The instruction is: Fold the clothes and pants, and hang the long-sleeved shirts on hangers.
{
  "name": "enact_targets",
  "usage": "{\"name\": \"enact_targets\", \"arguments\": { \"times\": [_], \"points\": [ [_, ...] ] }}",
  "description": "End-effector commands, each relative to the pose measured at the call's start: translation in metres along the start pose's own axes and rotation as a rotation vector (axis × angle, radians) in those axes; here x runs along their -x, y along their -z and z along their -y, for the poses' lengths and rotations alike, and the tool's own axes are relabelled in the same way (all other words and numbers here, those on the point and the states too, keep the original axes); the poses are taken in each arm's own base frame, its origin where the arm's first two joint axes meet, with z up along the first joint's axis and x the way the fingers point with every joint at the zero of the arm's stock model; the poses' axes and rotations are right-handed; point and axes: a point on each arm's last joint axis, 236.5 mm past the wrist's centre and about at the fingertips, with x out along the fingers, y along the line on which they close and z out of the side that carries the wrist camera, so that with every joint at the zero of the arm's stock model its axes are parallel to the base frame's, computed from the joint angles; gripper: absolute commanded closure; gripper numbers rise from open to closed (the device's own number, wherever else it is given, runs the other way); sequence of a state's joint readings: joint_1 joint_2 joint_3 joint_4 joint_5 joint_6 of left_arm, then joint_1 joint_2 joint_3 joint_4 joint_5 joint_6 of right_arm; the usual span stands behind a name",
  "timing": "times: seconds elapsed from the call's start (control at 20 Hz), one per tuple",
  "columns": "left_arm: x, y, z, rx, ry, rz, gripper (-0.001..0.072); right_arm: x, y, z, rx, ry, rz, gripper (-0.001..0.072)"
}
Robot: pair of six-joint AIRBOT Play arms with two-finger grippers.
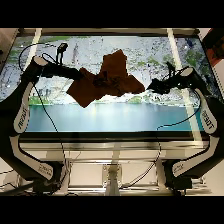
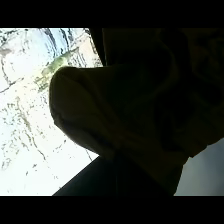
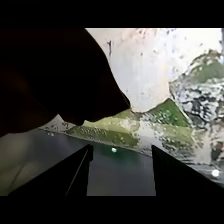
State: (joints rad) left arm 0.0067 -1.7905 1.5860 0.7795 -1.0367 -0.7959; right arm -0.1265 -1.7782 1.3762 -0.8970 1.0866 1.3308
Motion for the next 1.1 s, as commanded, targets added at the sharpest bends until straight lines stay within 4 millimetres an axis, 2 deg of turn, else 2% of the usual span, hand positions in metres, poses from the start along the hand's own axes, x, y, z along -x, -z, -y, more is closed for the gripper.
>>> {"name": "enact_targets", "arguments": {
  "times": [0.0,0.15,0.25,0.3,0.35,0.45,0.6,0.7,0.8,0.95,1.05],
  "points": [
    [0.004,-0.004,0.005,-0.003,0.006,0.011,0.0693,-0.038,-0.002,-0.005,-0.144,-0.079,-0.009,0.0305],
    [0.004,-0.006,0.006,0.002,0.013,0.018,0.0693,-0.053,-0.004,-0.010,-0.172,-0.079,0.005,0.0313],
    [0.004,-0.009,0.009,0.013,0.026,0.030,0.0693,-0.058,-0.013,-0.011,-0.185,-0.067,0.048,0.0314],
    [0.004,-0.010,0.010,0.017,0.031,0.035,0.0693,-0.060,-0.016,-0.012,-0.190,-0.067,0.066,0.0351],
    [0.005,-0.011,0.011,0.019,0.033,0.037,0.0693,-0.062,-0.018,-0.015,-0.191,-0.072,0.073,0.0482],
    [0.004,-0.011,0.011,0.019,0.033,0.037,0.0693,-0.063,-0.022,-0.018,-0.185,-0.072,0.091,0.0698],
    [0.010,-0.016,0.016,0.016,0.040,0.052,0.0693,-0.051,-0.032,-0.022,-0.158,-0.076,0.124,0.0704],
    [0.028,-0.033,0.025,-0.013,0.028,0.102,0.0693,-0.026,-0.048,-0.034,-0.075,-0.094,0.164,0.0704],
    [0.063,-0.060,0.031,-0.099,-0.026,0.188,0.0693,0.015,-0.070,-0.051,0.015,-0.111,0.242,0.0705],
    [0.145,-0.110,0.045,-0.183,-0.151,0.384,0.0694,0.103,-0.098,-0.077,0.133,-0.101,0.415,0.0705],
    [0.209,-0.139,0.062,-0.243,-0.244,0.529,0.0693,0.165,-0.102,-0.088,0.241,-0.034,0.532,0.0705]
  ]
}}
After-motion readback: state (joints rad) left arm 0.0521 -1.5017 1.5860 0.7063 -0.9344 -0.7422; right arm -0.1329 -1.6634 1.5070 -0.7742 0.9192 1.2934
